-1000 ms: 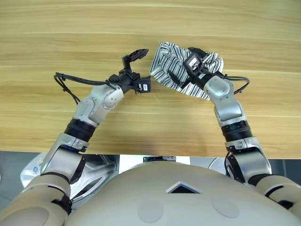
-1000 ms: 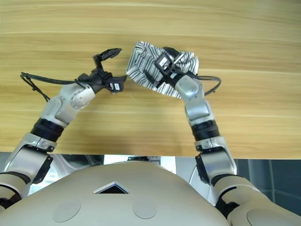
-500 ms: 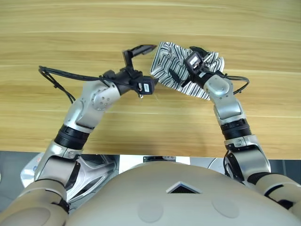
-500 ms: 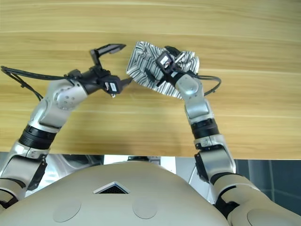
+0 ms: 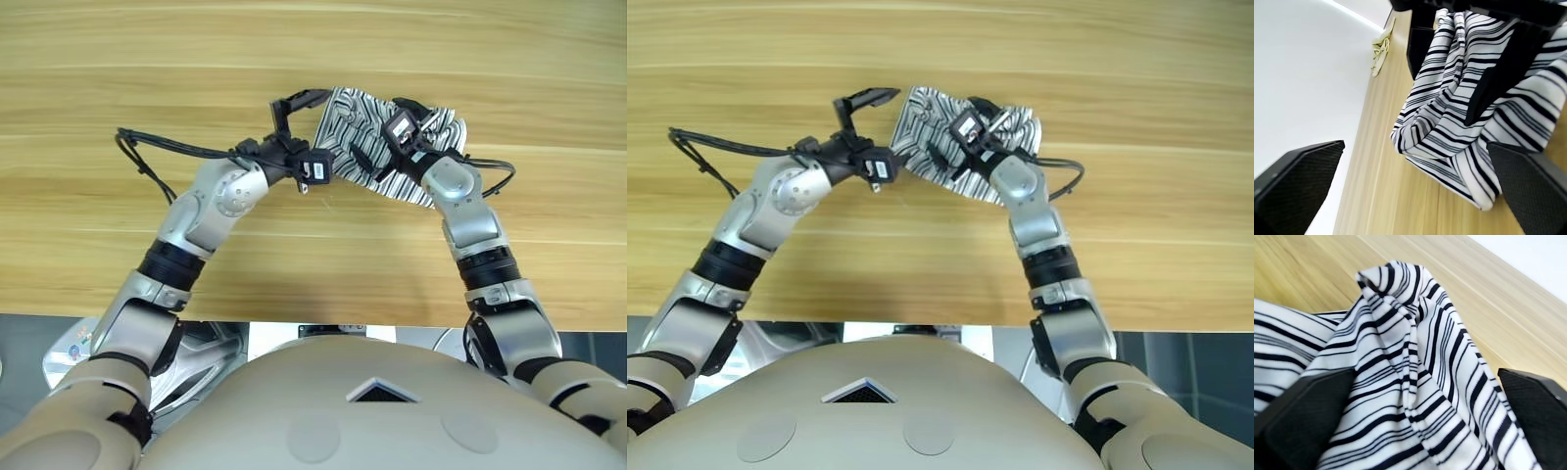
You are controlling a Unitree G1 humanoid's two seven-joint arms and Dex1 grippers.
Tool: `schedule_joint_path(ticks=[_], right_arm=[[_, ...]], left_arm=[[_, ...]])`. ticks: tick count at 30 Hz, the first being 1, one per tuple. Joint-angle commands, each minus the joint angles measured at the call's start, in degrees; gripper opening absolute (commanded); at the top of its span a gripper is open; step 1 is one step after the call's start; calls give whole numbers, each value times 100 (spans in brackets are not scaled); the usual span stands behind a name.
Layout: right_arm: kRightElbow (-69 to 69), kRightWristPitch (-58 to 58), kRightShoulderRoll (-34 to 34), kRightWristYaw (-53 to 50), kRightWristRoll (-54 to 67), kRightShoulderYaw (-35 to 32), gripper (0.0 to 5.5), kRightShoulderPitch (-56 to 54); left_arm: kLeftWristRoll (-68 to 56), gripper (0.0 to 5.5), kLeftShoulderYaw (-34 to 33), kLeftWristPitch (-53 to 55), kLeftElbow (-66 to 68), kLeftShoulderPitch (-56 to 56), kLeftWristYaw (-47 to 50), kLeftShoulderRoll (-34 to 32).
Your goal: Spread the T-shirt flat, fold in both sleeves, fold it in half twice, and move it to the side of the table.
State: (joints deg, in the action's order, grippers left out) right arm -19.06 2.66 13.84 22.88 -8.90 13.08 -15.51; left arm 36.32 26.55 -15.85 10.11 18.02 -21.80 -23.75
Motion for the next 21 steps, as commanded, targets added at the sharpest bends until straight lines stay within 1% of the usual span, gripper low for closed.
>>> schedule_joint_path(ticks=[1, 5, 12, 17, 21], right_arm=[[-53, 2, -77, -21, -47, 77, 538, -86], [-59, 1, -111, -42, -51, 113, 538, -74], [65, -28, -166, -1, 22, 102, 538, -68], [557, -4, -160, 182, 272, 1, 538, -13], [456, 23, -177, 131, 243, 15, 538, -130]], left_arm=[[134, 540, 143, -132, 587, 272, 241, 145], [209, 540, 204, -260, 1090, 444, 582, 259], [611, 540, 368, -306, 1665, 596, 1208, 249], [706, 540, 458, -336, 1836, 625, 1375, 265], [709, 540, 503, -354, 1917, 647, 1431, 286]])
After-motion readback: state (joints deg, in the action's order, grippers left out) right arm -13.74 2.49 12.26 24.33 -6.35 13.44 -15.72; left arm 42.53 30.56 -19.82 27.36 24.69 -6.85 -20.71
